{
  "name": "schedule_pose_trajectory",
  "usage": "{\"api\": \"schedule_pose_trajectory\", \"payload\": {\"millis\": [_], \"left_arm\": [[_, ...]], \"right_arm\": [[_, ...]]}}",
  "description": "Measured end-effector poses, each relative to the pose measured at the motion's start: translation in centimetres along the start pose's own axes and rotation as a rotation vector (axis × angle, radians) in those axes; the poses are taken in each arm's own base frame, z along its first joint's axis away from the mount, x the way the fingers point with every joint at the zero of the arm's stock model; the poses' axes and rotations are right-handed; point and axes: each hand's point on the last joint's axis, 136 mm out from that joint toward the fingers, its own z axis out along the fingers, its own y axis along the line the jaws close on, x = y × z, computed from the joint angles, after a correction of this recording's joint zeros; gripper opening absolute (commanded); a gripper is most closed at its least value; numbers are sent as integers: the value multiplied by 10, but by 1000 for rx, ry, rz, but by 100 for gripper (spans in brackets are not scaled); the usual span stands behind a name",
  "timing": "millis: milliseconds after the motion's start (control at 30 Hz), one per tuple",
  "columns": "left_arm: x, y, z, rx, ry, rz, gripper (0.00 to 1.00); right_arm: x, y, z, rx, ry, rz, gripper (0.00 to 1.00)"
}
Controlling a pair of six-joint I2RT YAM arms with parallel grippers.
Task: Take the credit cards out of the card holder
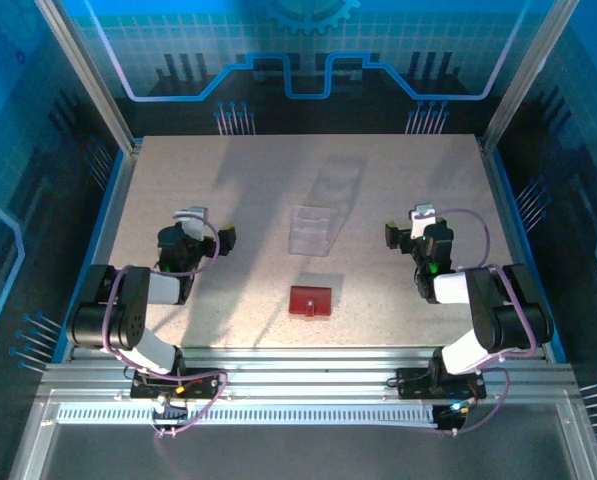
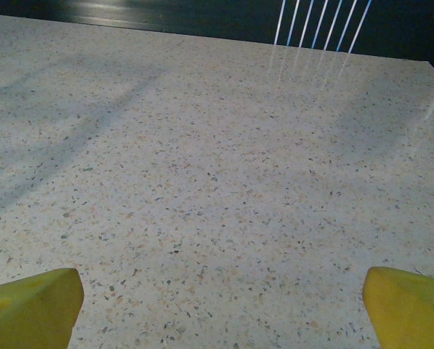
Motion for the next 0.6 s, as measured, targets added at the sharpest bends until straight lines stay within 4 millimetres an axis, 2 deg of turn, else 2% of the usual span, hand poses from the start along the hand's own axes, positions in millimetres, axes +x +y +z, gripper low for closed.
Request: {"api": "schedule_pose_trajectory", "payload": {"millis": [367,600], "left_arm": [[0,0,0,-3,0,0,99],[1,13,1,-75,11,-15,99]], "right_arm": [[0,0,0,0,0,0,100],[0,0,0,0,0,0,100]]}}
